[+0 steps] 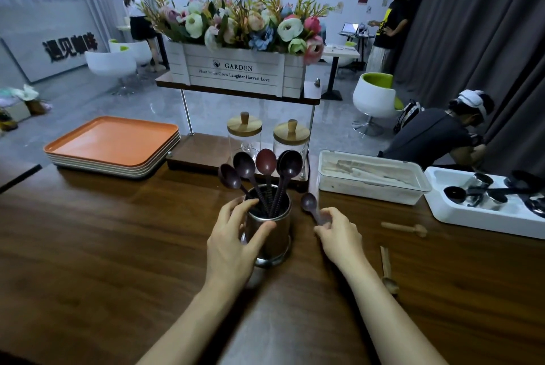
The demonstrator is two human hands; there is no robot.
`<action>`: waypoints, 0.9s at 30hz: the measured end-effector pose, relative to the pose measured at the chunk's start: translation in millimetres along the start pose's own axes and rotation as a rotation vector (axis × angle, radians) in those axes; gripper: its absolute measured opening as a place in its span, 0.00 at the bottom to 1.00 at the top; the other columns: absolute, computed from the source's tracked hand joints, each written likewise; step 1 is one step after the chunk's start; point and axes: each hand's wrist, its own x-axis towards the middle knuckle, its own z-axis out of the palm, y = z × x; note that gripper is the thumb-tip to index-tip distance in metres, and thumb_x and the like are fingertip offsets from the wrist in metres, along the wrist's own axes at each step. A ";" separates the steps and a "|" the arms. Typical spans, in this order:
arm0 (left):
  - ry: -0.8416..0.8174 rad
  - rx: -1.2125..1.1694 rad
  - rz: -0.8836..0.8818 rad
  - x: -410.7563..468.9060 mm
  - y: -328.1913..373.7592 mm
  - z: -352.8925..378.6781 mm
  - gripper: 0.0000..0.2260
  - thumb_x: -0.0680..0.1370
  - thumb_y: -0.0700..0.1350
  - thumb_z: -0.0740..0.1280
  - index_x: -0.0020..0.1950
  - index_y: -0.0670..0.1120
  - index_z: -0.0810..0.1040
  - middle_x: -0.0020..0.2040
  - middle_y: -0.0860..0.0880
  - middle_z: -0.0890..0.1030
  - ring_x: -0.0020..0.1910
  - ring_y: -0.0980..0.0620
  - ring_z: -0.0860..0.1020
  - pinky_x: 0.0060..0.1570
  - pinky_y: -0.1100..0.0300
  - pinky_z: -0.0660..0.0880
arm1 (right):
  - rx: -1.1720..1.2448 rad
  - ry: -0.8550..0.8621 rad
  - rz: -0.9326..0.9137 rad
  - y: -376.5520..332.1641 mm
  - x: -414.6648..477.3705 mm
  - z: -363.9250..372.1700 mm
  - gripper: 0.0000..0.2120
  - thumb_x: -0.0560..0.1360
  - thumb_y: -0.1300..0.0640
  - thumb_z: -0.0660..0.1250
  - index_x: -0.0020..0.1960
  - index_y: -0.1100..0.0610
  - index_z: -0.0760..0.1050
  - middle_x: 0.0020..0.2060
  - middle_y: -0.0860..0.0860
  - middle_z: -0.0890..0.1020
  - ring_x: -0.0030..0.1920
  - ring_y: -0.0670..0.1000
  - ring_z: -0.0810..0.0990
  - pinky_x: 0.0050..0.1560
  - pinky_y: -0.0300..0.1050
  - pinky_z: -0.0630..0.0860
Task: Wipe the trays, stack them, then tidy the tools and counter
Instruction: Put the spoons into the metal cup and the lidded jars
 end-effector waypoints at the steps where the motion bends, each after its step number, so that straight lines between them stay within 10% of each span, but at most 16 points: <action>1: -0.003 0.000 0.002 -0.3 0.2 -0.1 0.23 0.73 0.67 0.68 0.67 0.62 0.75 0.66 0.63 0.73 0.60 0.54 0.80 0.55 0.47 0.80 | 0.154 -0.018 0.030 -1.7 0.0 -0.9 0.10 0.77 0.53 0.71 0.58 0.48 0.79 0.45 0.48 0.83 0.53 0.55 0.81 0.49 0.46 0.74; 5: -0.009 -0.058 0.014 -2.5 -0.2 1.0 0.20 0.77 0.62 0.65 0.68 0.58 0.77 0.68 0.58 0.73 0.66 0.54 0.76 0.61 0.45 0.78 | 0.642 -0.030 -0.004 -20.8 -12.1 -19.7 0.08 0.76 0.53 0.73 0.43 0.57 0.83 0.35 0.52 0.83 0.39 0.53 0.80 0.43 0.49 0.76; 13: -0.028 -0.116 0.001 0.7 4.2 0.8 0.16 0.78 0.60 0.65 0.64 0.58 0.77 0.67 0.56 0.77 0.70 0.60 0.73 0.64 0.45 0.76 | 1.061 -0.018 -0.186 -64.4 -37.4 -77.8 0.09 0.81 0.56 0.67 0.44 0.59 0.79 0.29 0.50 0.73 0.29 0.46 0.69 0.29 0.38 0.65; 20: -0.055 -0.060 -0.026 2.6 10.8 -2.7 0.22 0.74 0.66 0.67 0.67 0.61 0.75 0.61 0.62 0.75 0.58 0.59 0.79 0.56 0.50 0.79 | 0.804 0.276 -0.329 -81.8 -40.8 -72.3 0.08 0.82 0.55 0.64 0.47 0.58 0.76 0.34 0.52 0.82 0.35 0.48 0.79 0.35 0.41 0.77; 27: -0.088 -0.060 -0.011 5.0 10.4 -7.0 0.22 0.75 0.66 0.68 0.65 0.60 0.76 0.61 0.60 0.76 0.57 0.59 0.79 0.56 0.53 0.79 | 0.442 0.167 -0.255 -77.2 -31.7 -30.5 0.12 0.71 0.42 0.72 0.38 0.50 0.80 0.34 0.46 0.82 0.40 0.50 0.81 0.47 0.54 0.78</action>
